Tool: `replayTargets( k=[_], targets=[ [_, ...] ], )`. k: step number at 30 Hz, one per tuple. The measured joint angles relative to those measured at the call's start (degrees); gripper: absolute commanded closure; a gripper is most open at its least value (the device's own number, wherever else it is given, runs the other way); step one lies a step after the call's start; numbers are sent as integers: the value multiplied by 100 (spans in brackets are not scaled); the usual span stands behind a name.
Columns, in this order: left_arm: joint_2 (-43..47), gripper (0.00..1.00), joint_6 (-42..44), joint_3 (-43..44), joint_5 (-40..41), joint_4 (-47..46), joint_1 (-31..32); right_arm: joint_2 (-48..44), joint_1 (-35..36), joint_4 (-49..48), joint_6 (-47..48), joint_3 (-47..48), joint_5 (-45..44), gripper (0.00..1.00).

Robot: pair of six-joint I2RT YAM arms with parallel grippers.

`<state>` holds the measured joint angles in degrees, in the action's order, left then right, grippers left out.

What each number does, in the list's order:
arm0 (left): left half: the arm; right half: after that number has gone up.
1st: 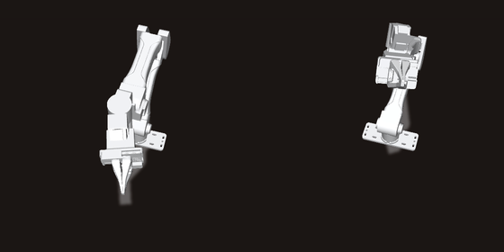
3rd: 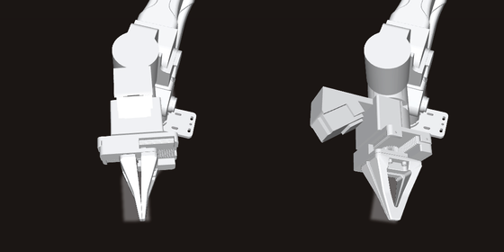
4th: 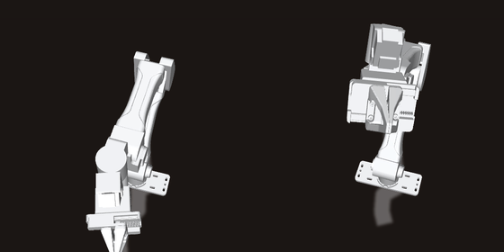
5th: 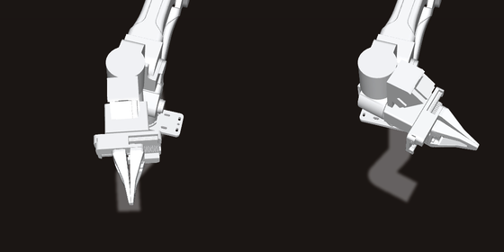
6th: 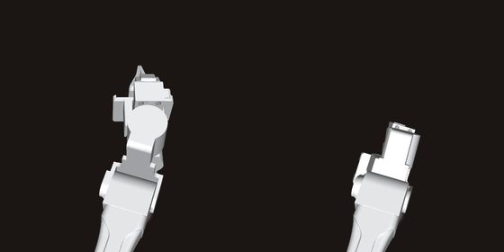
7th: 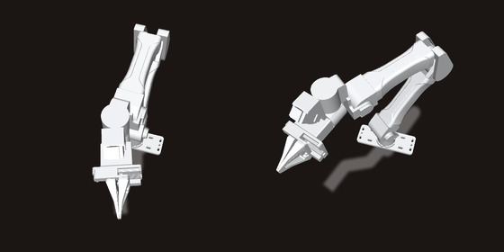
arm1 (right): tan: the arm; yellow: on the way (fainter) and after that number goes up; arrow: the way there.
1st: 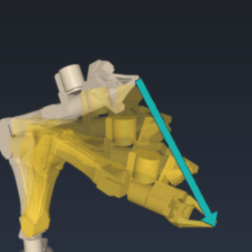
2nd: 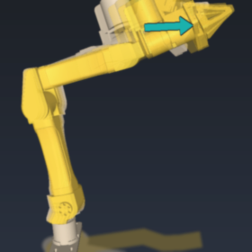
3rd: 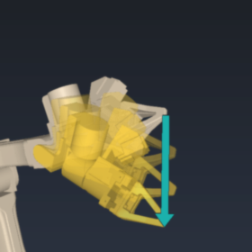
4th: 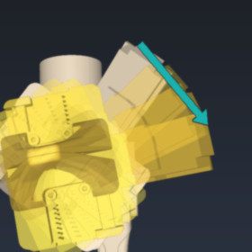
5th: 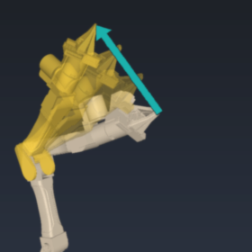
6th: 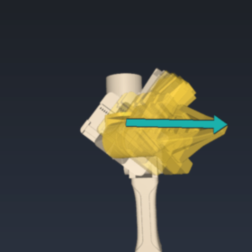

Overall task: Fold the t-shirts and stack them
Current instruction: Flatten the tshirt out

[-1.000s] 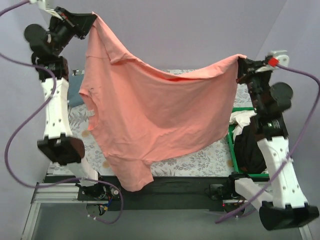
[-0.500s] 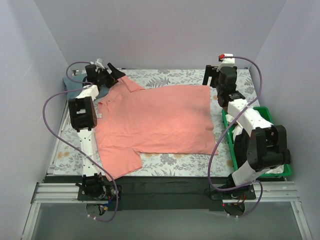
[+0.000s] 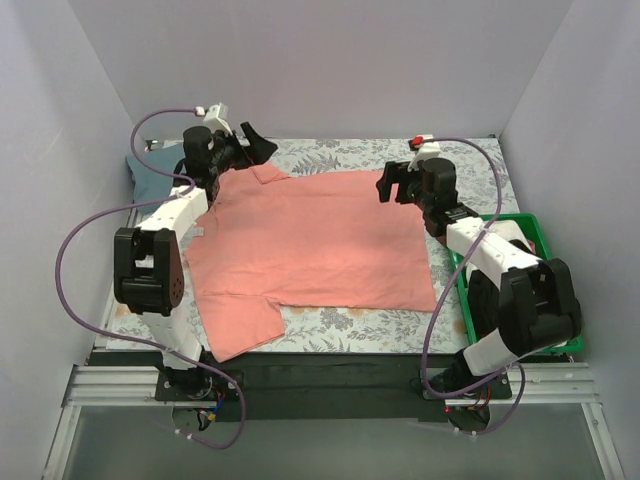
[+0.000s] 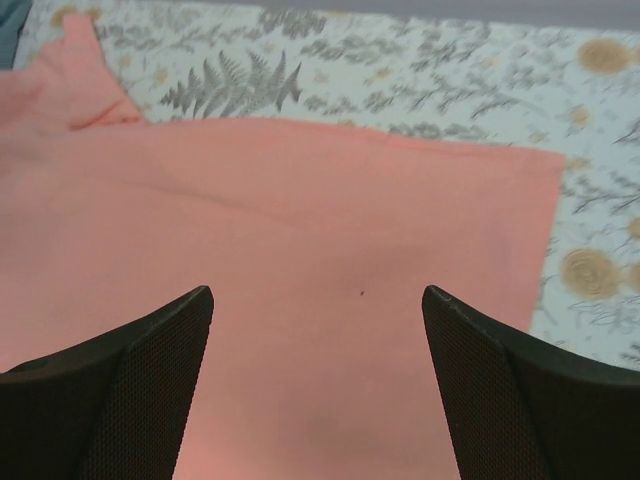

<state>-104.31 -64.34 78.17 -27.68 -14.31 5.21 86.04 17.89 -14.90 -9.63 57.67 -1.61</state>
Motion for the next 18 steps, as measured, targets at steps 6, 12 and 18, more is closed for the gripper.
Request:
replayTargets(
  k=[6, 12, 18],
  targets=[
    [-98, 8, 146, -1047, 761, 457, -57, 546, 133, 96, -236, -101, 675, 10],
    [-243, 6, 286, -1266, 1545, 927, -74, 1058, 131, 101, -380, -72, 1045, 11],
    [-286, 4, 389, -1257, 2135, 1141, -81, 1720, 131, 339, -398, 151, 951, 12]
  ],
)
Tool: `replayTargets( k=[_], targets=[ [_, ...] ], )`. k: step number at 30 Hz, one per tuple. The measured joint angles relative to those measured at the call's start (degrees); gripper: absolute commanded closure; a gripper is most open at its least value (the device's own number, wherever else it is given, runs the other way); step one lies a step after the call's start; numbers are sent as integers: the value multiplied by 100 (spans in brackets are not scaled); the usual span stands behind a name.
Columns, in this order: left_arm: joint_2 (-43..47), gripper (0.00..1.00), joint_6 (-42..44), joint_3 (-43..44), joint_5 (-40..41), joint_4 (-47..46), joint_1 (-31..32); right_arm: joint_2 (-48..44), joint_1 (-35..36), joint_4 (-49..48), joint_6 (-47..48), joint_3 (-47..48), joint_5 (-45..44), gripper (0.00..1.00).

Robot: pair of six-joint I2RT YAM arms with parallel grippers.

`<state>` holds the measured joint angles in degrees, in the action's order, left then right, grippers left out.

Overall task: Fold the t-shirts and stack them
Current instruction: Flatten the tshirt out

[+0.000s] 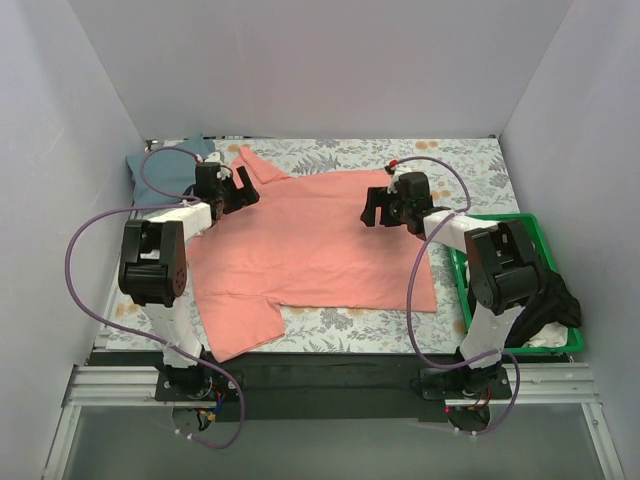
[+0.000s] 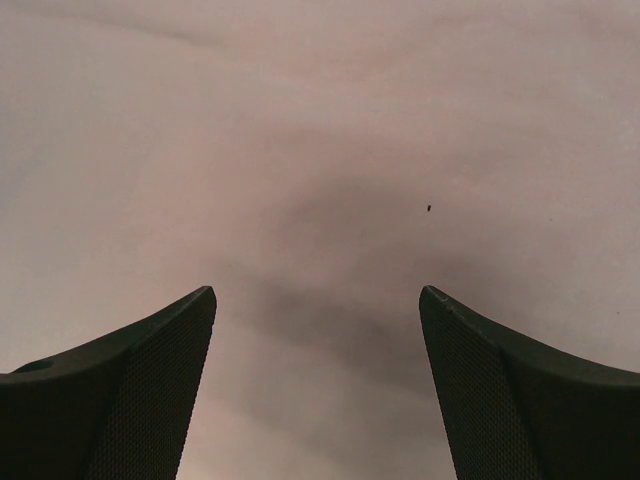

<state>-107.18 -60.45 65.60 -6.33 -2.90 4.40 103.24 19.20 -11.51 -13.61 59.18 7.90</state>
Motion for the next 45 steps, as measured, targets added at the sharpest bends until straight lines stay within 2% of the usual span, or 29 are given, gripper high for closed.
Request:
replayTargets(
  k=[6, 17, 37, 45],
  targets=[
    [-525, 4, -15, 234, -59, 122, -160, 400, -162, 273, -68, 201, -109, 13],
    [-1266, 4, -24, 1220, -553, 197, -210, 732, -745, 417, -374, 601, 155, 13],
    [-2850, 5, 66, 3528, -1563, 402, -138, 1351, -1128, 883, -463, 1617, 190, 15],
    [-2796, 4, 236, 3523, -1600, 529, 188, 1108, -1025, 1147, -317, 1582, 269, 15]
  ],
)
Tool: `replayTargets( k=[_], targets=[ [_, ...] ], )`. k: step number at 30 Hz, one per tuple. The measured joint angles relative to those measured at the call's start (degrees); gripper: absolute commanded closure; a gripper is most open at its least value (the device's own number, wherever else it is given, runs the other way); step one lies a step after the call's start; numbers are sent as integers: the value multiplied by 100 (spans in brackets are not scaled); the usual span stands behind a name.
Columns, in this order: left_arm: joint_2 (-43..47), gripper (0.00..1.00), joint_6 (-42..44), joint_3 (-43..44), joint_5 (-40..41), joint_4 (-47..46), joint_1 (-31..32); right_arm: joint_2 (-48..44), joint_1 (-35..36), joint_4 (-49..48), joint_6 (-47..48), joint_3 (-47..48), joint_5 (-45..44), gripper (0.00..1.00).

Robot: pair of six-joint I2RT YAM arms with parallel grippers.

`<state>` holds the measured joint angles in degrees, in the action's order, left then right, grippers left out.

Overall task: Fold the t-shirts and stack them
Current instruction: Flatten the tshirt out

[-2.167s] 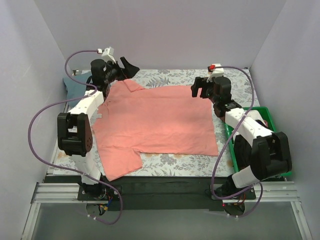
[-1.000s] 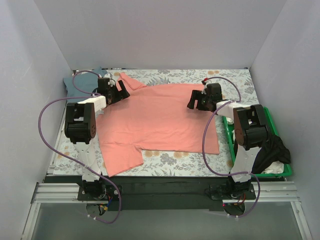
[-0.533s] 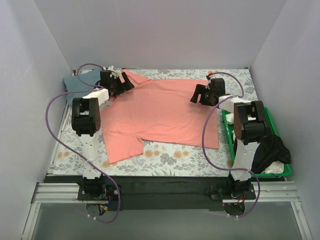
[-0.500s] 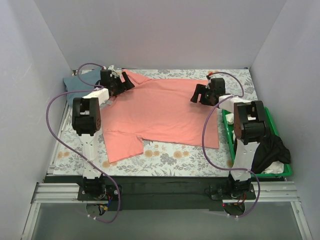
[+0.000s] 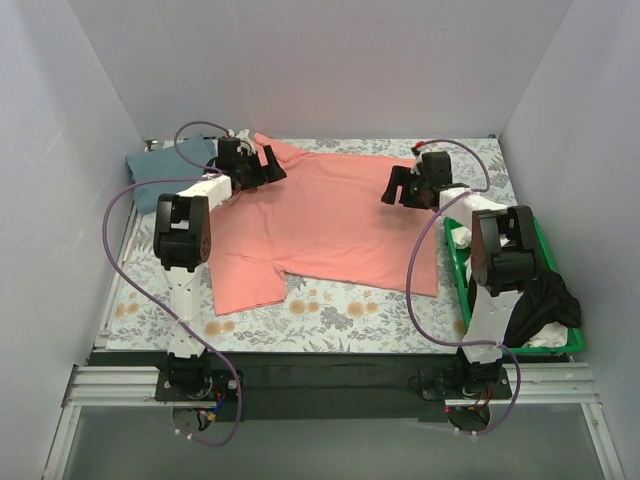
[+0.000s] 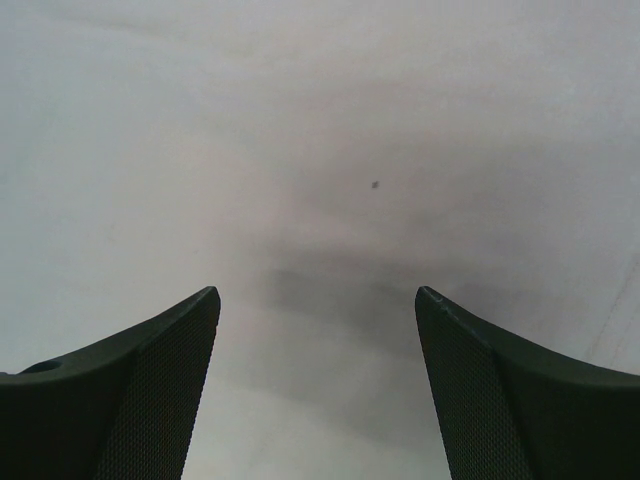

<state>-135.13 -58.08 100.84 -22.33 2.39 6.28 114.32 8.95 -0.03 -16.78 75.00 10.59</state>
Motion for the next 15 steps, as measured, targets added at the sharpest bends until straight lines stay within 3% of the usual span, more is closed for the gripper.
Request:
replayTargets(
  k=[3, 8, 11, 15],
  targets=[
    [431, 4, -2, -516, 66, 33, 83, -494, 251, 46, 70, -184, -50, 15],
    [1869, 4, -55, -2009, 376, -229, 140, -1281, 835, -35, 125, -442, -153, 15],
    [2754, 4, -85, -2741, 763, -518, 133, -1333, 1191, -87, 133, -619, -146, 15],
    [3104, 4, -107, -3421, 999, -605, 118, -1154, 1261, -2, 129, -754, -140, 15]
  ],
)
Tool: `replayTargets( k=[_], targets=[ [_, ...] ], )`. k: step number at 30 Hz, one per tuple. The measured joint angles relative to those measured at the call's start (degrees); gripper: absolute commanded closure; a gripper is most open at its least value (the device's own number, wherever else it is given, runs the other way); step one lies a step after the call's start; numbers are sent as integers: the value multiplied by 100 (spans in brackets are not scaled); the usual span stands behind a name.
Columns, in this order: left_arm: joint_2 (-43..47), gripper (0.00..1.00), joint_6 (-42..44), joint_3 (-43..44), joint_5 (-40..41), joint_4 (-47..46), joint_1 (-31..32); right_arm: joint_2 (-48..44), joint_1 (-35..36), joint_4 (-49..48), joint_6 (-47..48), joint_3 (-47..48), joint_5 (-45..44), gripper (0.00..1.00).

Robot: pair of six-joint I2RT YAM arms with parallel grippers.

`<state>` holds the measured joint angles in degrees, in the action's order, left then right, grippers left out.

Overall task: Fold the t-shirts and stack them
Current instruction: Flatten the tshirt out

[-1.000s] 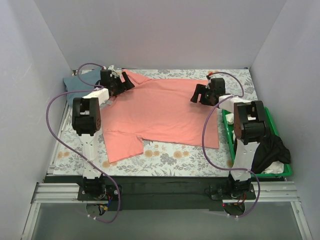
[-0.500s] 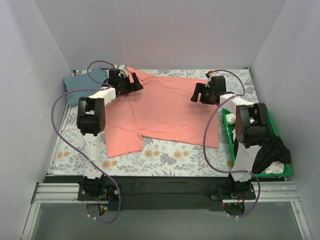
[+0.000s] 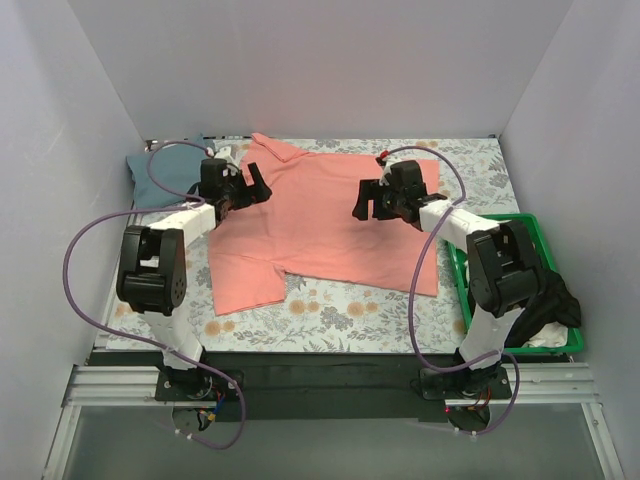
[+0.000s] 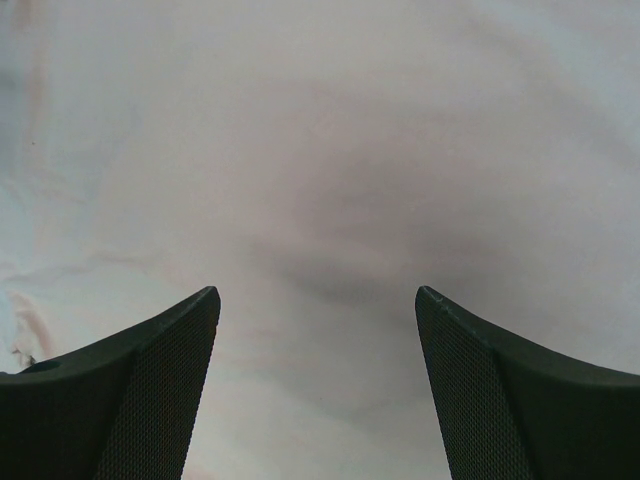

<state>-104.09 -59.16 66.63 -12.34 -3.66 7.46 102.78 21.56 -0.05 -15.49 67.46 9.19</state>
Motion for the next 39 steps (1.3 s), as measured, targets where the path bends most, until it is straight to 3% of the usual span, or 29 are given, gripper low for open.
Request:
replayTargets(
  k=[5, 14, 25, 39],
  targets=[
    [-72, 4, -31, -435, 192, 140, -2, 258, 4, 2, -2, -13, 11, 15],
    [-518, 4, -35, -315, 369, 151, -17, 566, -26, 0, 4, -13, -55, 15],
    [-1126, 4, -13, 483, 557, 195, -22, 778, -363, -46, 0, 48, -103, 15],
    [-1825, 4, 85, 1504, 509, 365, -22, 1290, -581, 140, 22, 859, -9, 15]
  ],
)
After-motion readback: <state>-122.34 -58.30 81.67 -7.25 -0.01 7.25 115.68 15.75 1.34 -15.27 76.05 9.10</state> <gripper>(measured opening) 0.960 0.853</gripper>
